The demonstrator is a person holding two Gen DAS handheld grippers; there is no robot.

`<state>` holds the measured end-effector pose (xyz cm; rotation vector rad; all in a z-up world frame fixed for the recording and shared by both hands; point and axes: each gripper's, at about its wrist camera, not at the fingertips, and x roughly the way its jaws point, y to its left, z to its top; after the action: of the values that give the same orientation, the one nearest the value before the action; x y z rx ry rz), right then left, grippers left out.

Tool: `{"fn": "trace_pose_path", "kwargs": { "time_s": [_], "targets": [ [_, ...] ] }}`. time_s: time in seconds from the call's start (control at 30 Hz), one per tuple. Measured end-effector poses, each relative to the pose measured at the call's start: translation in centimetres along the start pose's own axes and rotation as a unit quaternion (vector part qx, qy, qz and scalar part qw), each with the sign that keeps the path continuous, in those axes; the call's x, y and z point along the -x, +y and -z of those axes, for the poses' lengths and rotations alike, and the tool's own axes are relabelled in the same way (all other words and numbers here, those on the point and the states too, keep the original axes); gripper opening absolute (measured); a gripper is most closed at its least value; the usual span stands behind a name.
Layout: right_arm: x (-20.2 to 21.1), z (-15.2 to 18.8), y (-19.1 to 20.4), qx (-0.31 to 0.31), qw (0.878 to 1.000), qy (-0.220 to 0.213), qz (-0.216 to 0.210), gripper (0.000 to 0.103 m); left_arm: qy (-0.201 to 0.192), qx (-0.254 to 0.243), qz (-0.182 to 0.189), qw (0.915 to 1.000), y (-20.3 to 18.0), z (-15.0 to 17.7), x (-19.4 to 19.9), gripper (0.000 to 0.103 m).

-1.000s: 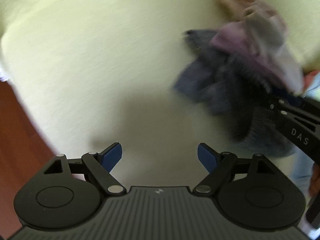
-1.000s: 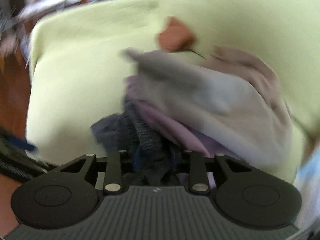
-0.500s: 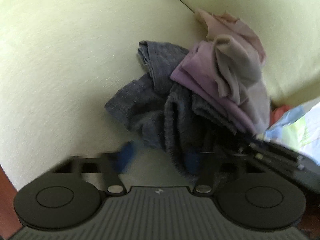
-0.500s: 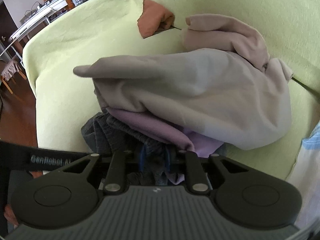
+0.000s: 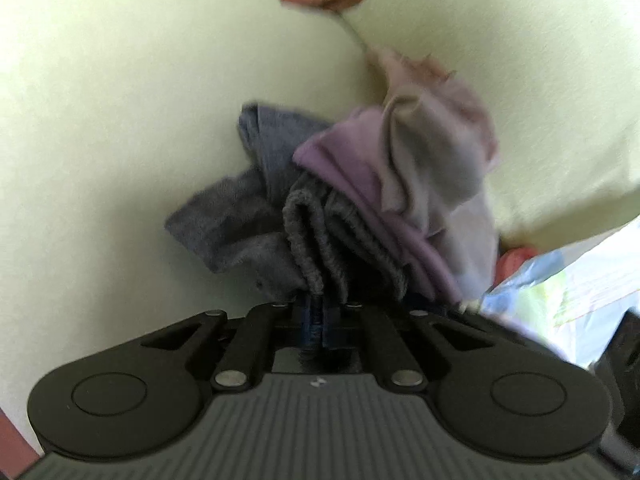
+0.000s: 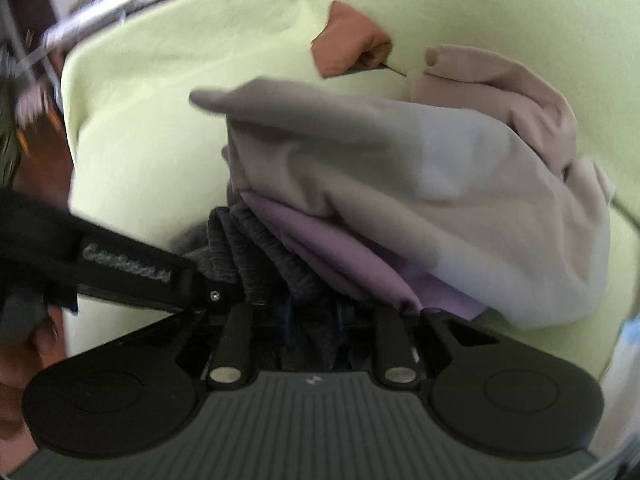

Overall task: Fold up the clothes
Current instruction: 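Lift the grey shorts with both tools and carry them onto the checked sheet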

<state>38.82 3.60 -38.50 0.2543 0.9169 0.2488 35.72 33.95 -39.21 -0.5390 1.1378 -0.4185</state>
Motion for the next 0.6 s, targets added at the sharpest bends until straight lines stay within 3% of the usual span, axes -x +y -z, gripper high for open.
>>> {"fn": "trace_pose_path", "kwargs": {
  "time_s": [0.03,0.13,0.23,0.3,0.37,0.43,0.6],
  "targets": [
    [1.2,-0.2,-0.8,-0.058,0.998,-0.009,-0.036,0.016,-0.009,-0.004,0.002,0.9999,-0.3,-0.1,0.6,0.000],
    [4.9,-1.4,-2.0,-0.158,0.980,-0.056,-0.105,0.016,-0.055,-0.031,0.016,0.9979,-3.0,-1.7,3.5,0.000],
    [8.3,-3.5,-2.3,-0.203,0.959,-0.109,-0.167,0.016,-0.116,-0.066,0.032,0.9906,-6.1,-3.2,8.6,0.000],
    [11.4,-5.1,-2.1,-0.216,0.942,-0.154,-0.208,0.016,-0.176,-0.085,0.045,0.9798,-9.2,-3.8,13.1,0.001],
    [15.3,-5.9,-1.7,-0.215,0.923,-0.206,-0.245,0.016,-0.216,-0.105,0.033,0.9701,-12.0,-3.6,15.2,0.001],
    [19.3,-5.1,-1.7,-0.217,0.918,-0.235,-0.233,0.016,-0.232,-0.112,0.016,0.9661,-14.6,-2.3,15.7,0.001],
    [25.6,0.1,-4.8,-0.278,0.918,-0.240,-0.147,0.016,-0.184,-0.103,0.008,0.9776,-19.0,3.9,15.3,0.001]
  ]
}}
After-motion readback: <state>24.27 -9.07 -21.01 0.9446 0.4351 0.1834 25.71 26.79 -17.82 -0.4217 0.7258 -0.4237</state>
